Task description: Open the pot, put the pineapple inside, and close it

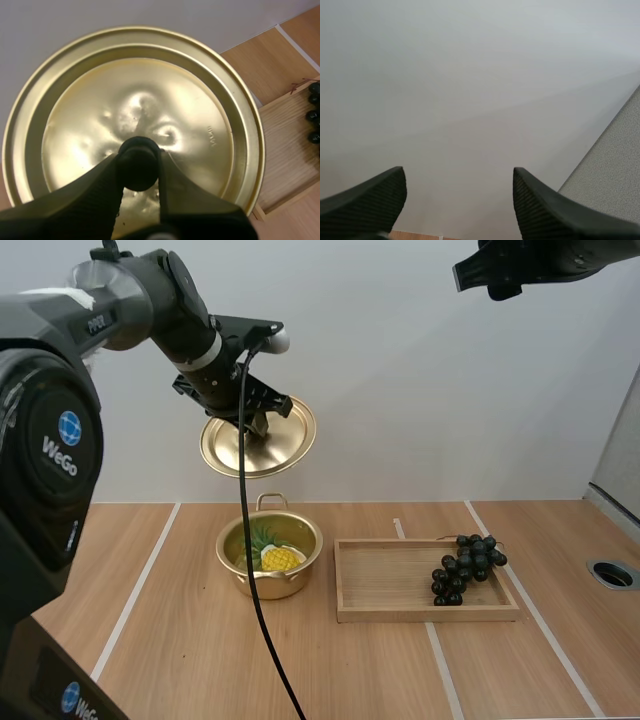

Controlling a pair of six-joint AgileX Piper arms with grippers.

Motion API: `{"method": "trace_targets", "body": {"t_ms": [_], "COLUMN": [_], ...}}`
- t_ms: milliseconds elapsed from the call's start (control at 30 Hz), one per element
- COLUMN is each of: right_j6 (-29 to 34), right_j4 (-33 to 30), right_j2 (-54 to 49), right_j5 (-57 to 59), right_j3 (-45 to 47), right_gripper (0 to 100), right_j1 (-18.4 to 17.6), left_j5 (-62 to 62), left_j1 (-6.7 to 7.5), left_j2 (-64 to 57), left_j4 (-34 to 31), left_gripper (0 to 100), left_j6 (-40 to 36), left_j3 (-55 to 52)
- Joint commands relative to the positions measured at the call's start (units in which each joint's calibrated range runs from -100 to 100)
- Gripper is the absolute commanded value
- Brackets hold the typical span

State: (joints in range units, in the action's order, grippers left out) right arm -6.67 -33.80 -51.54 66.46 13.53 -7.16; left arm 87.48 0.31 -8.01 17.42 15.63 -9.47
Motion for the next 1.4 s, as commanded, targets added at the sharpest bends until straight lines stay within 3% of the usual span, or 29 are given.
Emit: {"method": "trace_targets", "body": {"t_ms": [0, 133, 367, 600, 800, 1367], "right_j6": [0.02, 0.02, 0.02, 0.02, 0.02, 0.02], "right_j4": [-0.95, -0.95, -1.05, -2.32, -3.02, -3.01], "right_j2": [-0.51, -0.51, -0.51, -0.51, -0.51, -0.51], "right_j5": [-0.06, -0.06, 1.05, 2.19, 2.18, 2.94], "right_j3": [-0.05, -0.05, -0.05, -0.05, -0.05, -0.05], "right_gripper": [100, 100, 100, 100, 100, 100], "right_j1": [0.25, 0.25, 0.25, 0.25, 0.25, 0.25], "left_j5": [-7.36, -10.68, -3.39, 1.31, 1.96, -10.3], "left_j1": [0.07, 0.31, 1.93, 1.93, 1.93, 1.93], "left_j2": [-0.23, 0.14, 5.52, 10.76, 13.07, 13.24], "left_j4": [1.03, 2.19, 1.67, -2.32, -1.67, -1.42], "left_gripper": [0, 0, 0, 0, 0, 0], "left_j6": [1.34, 3.96, 4.28, 4.09, 4.3, 6.36], "left_j3": [-3.71, -7.14, -8.23, -8.5, -10.41, -14.23]}}
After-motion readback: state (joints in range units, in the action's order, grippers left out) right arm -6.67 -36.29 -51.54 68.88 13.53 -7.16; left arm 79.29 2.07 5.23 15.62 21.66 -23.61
